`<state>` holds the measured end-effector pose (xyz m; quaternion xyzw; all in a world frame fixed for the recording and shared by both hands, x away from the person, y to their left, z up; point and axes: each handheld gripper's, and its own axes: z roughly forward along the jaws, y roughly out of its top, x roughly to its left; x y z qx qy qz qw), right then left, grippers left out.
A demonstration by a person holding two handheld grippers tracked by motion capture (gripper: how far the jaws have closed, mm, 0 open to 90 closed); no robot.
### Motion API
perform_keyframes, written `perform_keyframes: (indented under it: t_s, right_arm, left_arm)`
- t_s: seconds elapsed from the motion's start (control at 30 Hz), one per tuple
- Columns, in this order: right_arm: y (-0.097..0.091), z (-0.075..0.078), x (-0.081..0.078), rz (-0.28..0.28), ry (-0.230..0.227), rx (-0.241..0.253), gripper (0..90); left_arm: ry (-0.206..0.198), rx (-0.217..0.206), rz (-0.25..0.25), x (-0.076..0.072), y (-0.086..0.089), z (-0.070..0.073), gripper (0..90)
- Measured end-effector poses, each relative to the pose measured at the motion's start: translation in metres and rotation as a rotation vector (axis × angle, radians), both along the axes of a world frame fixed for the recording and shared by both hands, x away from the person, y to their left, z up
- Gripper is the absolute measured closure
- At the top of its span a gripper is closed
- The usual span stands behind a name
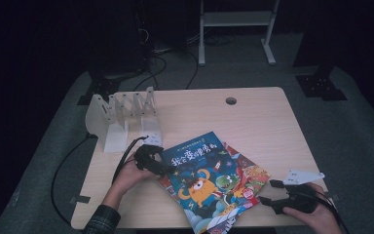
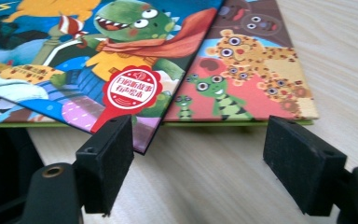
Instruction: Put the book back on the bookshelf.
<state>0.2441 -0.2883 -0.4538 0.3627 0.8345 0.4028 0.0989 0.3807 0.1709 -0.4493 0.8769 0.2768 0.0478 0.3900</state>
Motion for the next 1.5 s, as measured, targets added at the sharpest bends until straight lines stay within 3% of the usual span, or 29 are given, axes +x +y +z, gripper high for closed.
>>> perform_keyframes:
  t_s: [0.13,0.27,0.57,1.17,1.5]
  right_arm:
    - [-0.001,0.001,0.004,-0.005,-0.02,-0.023,22.7]
    - [-0.002,0.002,0.012,-0.025,-0.027,-0.036,22.6]
    - [-0.002,0.004,0.029,-0.051,-0.051,-0.05,23.4]
    - [-0.002,0.003,0.084,-0.112,-0.062,-0.068,23.2]
    - [0.005,0.003,0.105,-0.135,-0.067,-0.074,23.5]
  left_arm:
    - [0.005,0.019,-0.011,-0.004,0.003,0.002,0.0]
    - [0.006,0.008,-0.004,-0.011,0.007,0.001,0.0]
    - [0.002,0.05,-0.057,-0.027,0.008,0.004,0.0]
    - [0.025,0.022,-0.08,-0.039,0.01,0.003,0.0]
    - [0.021,0.03,-0.085,-0.044,0.01,0.004,0.0]
